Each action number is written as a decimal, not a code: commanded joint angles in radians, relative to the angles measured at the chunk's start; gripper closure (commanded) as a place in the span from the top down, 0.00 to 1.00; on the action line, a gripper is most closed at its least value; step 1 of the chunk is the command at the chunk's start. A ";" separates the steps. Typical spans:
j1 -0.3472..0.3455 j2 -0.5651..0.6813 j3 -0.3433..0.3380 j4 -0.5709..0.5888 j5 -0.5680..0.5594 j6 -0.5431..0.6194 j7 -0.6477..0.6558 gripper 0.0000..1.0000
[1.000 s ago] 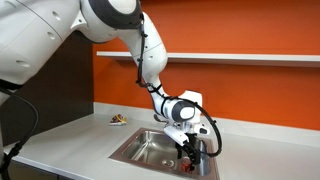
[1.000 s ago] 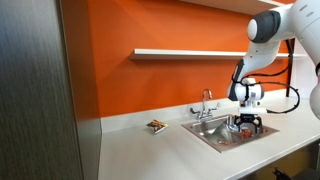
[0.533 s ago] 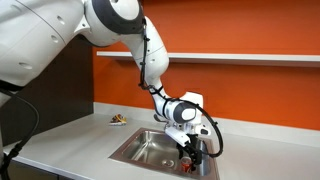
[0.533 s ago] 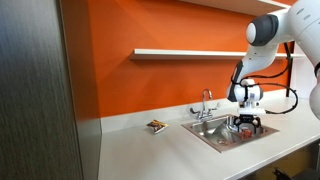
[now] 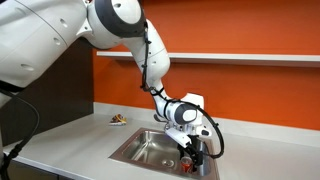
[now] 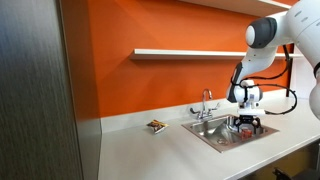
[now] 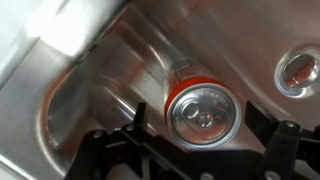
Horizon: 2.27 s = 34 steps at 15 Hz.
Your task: Remove the can from the sink
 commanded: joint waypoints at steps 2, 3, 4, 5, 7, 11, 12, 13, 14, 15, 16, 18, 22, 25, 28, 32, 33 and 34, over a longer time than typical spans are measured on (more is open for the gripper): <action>-0.022 0.008 0.018 0.037 0.003 -0.055 -0.009 1.00; -0.021 0.006 0.017 0.036 0.002 -0.062 -0.006 1.00; -0.017 0.005 0.013 0.036 0.000 -0.071 -0.001 1.00; -0.017 0.004 0.013 0.037 0.001 -0.078 -0.001 1.00; -0.015 0.004 0.010 0.038 -0.001 -0.095 0.005 1.00; -0.016 0.003 0.011 0.038 0.002 -0.103 0.002 1.00; -0.015 0.003 0.012 0.039 0.003 -0.106 0.002 1.00; -0.016 0.002 0.013 0.039 0.004 -0.107 0.001 1.00; -0.017 0.002 0.013 0.039 0.005 -0.105 0.000 0.97; -0.017 0.002 0.013 0.039 0.005 -0.104 0.002 0.74; -0.017 0.003 0.013 0.040 0.006 -0.103 0.001 0.72; -0.020 0.005 0.016 0.041 0.010 -0.099 0.000 0.60; -0.021 0.005 0.016 0.042 0.012 -0.097 0.000 0.38; -0.021 0.007 0.017 0.044 0.013 -0.098 0.000 0.38; -0.018 -0.002 0.015 0.038 0.012 -0.102 0.005 0.38; -0.007 -0.033 0.004 0.022 0.004 -0.112 0.021 0.38; -0.003 -0.040 0.000 0.018 0.000 -0.114 0.026 0.38; 0.002 -0.052 -0.004 0.012 -0.004 -0.118 0.032 0.38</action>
